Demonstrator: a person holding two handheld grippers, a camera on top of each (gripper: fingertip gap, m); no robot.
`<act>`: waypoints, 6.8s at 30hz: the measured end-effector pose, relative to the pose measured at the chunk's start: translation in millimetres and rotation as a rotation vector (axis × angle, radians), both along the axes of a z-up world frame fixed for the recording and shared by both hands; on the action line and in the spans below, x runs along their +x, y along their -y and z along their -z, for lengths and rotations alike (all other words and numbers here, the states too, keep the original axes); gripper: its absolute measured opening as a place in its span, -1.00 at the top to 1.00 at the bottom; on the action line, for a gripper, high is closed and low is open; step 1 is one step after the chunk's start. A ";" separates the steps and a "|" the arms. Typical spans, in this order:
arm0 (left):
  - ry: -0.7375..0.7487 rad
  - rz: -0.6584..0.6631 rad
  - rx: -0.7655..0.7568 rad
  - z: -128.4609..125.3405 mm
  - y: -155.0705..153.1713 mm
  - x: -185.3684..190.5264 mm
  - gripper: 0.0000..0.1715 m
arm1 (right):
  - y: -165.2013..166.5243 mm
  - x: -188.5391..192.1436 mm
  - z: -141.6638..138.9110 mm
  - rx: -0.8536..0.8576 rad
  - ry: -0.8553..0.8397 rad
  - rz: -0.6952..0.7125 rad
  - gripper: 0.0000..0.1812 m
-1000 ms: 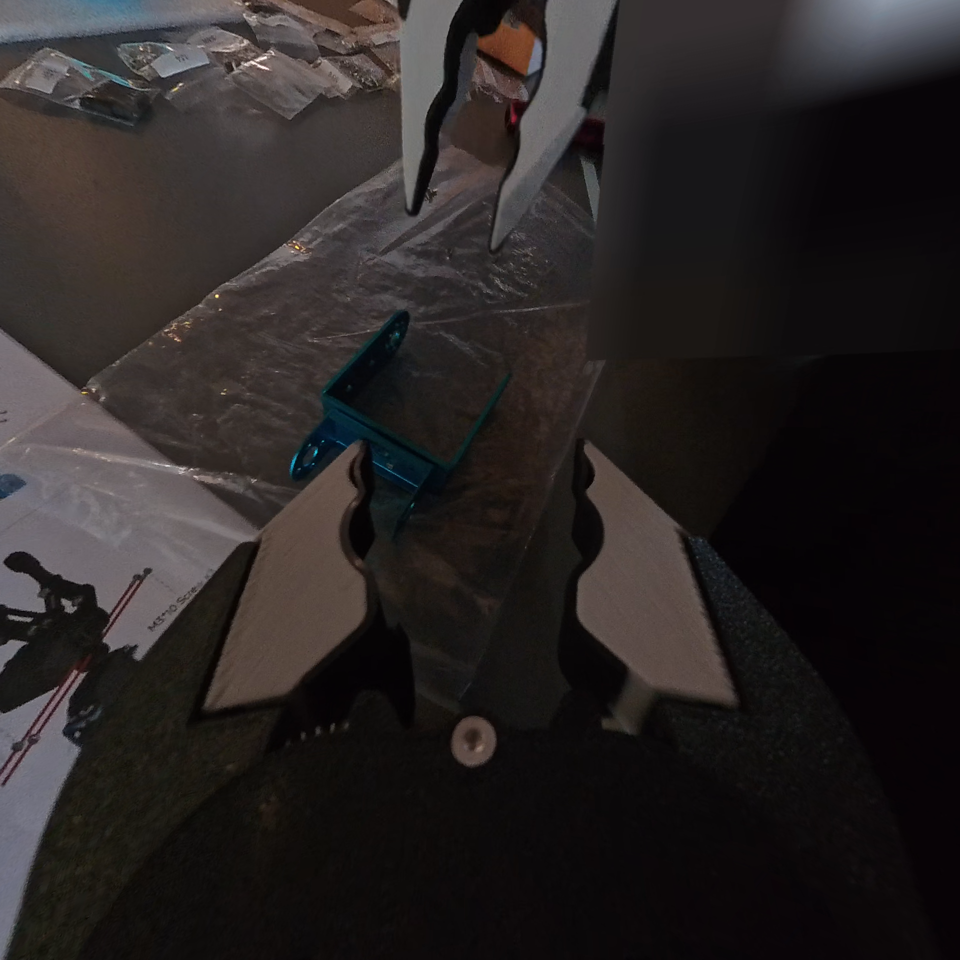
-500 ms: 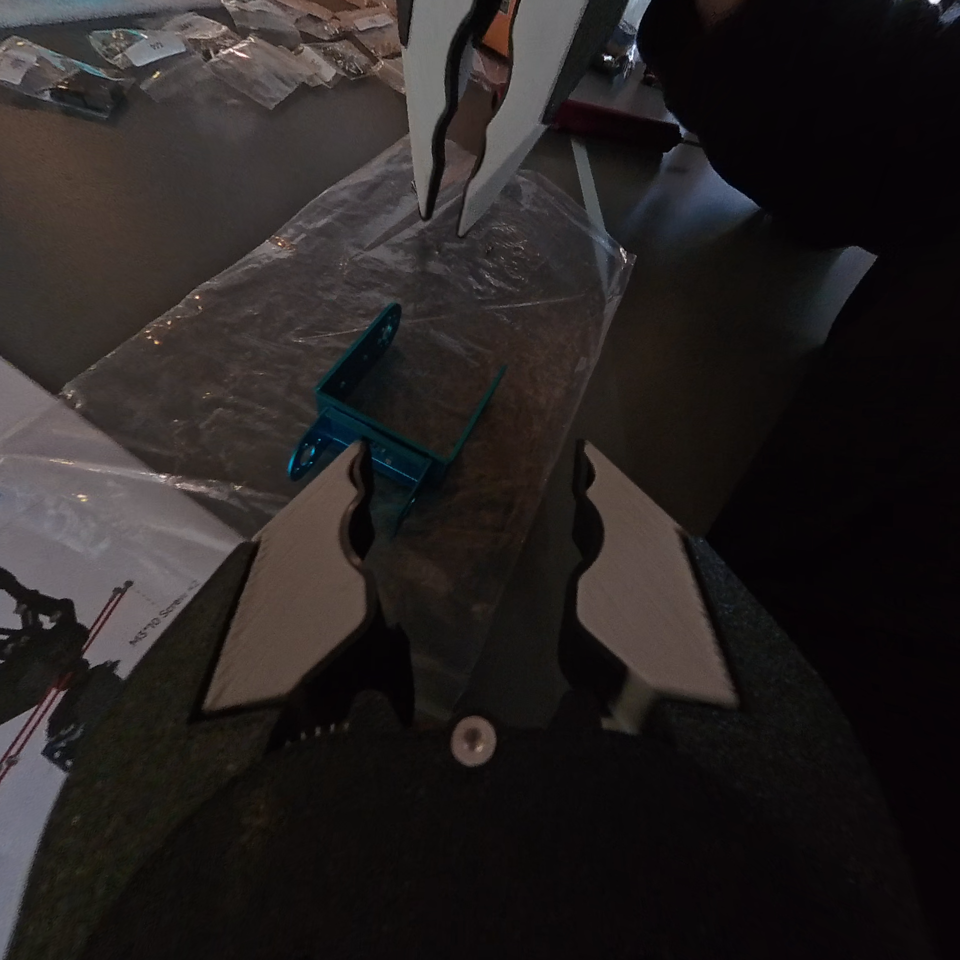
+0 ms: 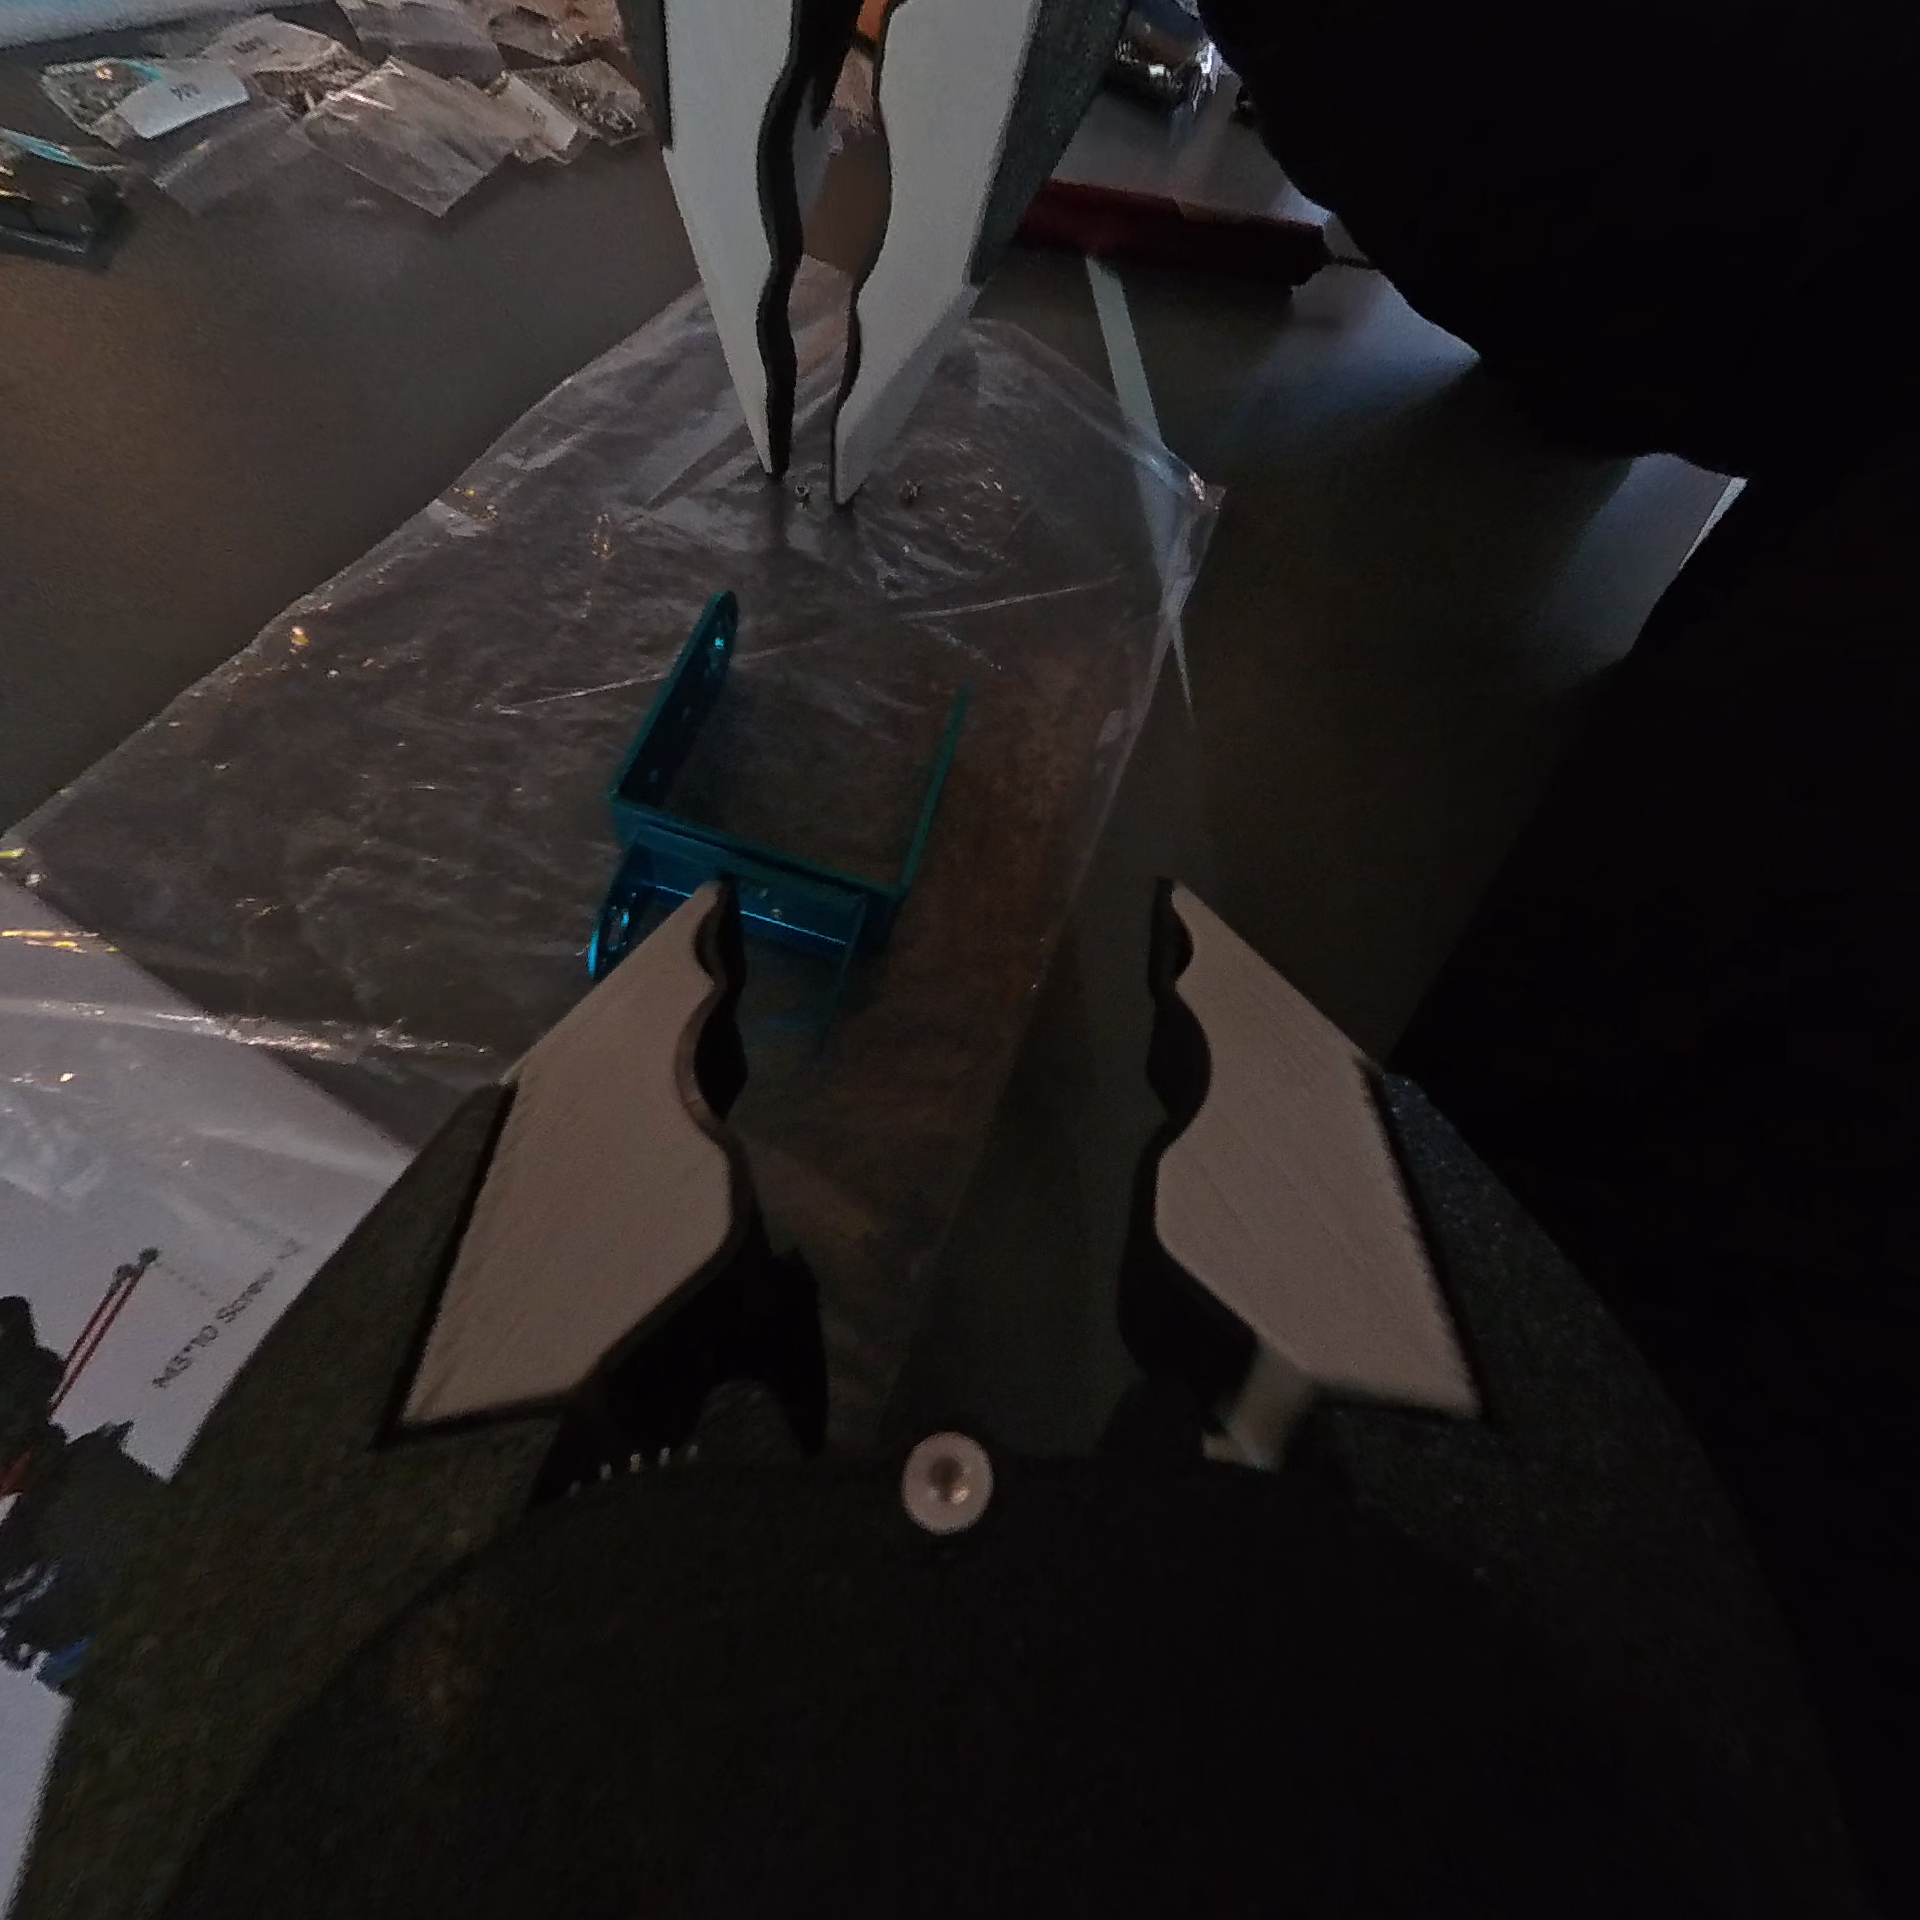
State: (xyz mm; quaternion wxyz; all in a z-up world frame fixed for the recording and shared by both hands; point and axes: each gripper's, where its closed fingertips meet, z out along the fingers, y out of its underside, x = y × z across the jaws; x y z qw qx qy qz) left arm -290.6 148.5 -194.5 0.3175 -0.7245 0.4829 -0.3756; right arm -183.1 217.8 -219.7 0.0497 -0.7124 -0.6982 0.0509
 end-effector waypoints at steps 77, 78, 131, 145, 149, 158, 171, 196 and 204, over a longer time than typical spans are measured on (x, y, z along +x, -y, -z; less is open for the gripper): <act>0.049 -0.015 -0.016 -5.7 3.1 3.9 0.07 | -33.7 4.0 -3.0 0.087 0.012 0.050 0.89; 0.050 -0.015 -0.016 -5.8 3.1 3.9 0.07 | -34.4 3.7 -2.7 0.090 0.010 0.051 0.90; 0.063 -0.020 -0.049 -6.5 1.5 3.1 0.07 | -24.2 -6.7 -11.6 0.080 -0.085 -0.059 1.00; 0.065 -0.024 -0.054 -6.6 0.4 2.9 0.07 | -33.3 -1.1 -1.0 0.071 -0.023 -0.035 0.92; 0.070 -0.020 -0.061 -7.1 1.0 2.6 0.07 | -31.5 -2.1 0.1 0.051 -0.016 -0.042 0.97; 0.072 -0.021 -0.070 -7.0 0.8 2.6 0.07 | -35.7 -2.0 -1.4 0.095 -0.027 -0.063 1.00; 0.065 -0.027 -0.067 -5.7 0.0 2.7 0.07 | -34.5 -3.4 -10.0 0.068 -0.070 -0.032 0.95; 0.073 -0.028 -0.086 -6.2 -0.9 2.5 0.07 | -27.3 -16.0 -15.6 0.052 -0.144 -0.064 0.99; 0.063 -0.029 -0.075 -5.0 -0.6 2.9 0.07 | 11.4 -27.6 -2.7 -0.050 -0.169 -0.068 0.97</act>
